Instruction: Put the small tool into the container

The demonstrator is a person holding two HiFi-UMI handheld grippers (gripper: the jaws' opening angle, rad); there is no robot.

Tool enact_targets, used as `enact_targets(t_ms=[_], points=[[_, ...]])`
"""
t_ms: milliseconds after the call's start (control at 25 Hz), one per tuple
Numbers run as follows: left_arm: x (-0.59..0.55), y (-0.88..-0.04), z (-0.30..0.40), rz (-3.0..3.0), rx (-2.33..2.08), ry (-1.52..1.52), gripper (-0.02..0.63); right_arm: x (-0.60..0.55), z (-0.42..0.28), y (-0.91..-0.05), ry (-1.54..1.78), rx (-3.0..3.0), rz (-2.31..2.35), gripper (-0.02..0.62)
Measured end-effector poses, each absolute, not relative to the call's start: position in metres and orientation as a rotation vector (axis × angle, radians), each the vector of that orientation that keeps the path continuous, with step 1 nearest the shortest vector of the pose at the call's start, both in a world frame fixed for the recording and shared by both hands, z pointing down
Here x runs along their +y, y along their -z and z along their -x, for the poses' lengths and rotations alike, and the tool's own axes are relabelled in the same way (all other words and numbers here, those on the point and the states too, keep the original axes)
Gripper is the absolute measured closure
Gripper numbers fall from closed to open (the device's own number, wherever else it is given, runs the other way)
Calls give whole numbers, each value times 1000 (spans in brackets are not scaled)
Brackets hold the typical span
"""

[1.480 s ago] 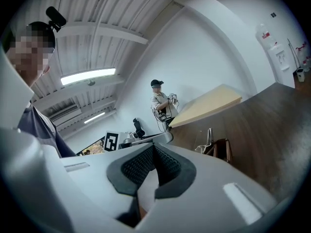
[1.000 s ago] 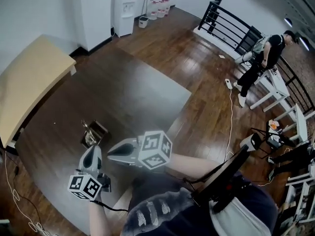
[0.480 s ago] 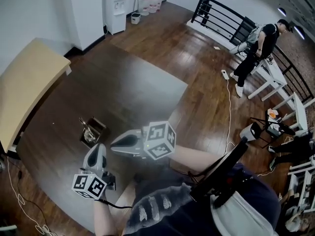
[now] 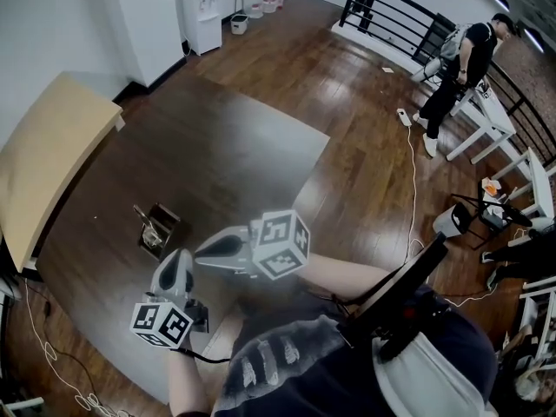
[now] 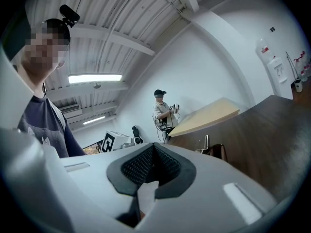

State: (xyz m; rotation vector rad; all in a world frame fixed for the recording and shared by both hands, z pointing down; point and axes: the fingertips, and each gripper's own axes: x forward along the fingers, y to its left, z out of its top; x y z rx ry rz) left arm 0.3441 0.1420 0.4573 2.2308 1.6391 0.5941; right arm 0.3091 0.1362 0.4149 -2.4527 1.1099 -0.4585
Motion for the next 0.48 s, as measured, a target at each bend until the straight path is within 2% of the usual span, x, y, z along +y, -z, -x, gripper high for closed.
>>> enact_targets(t_ms=[480], points=[[219, -426, -303, -2295, 1743, -518, 604, 218, -274, -392, 296, 1013, 2456, 594]])
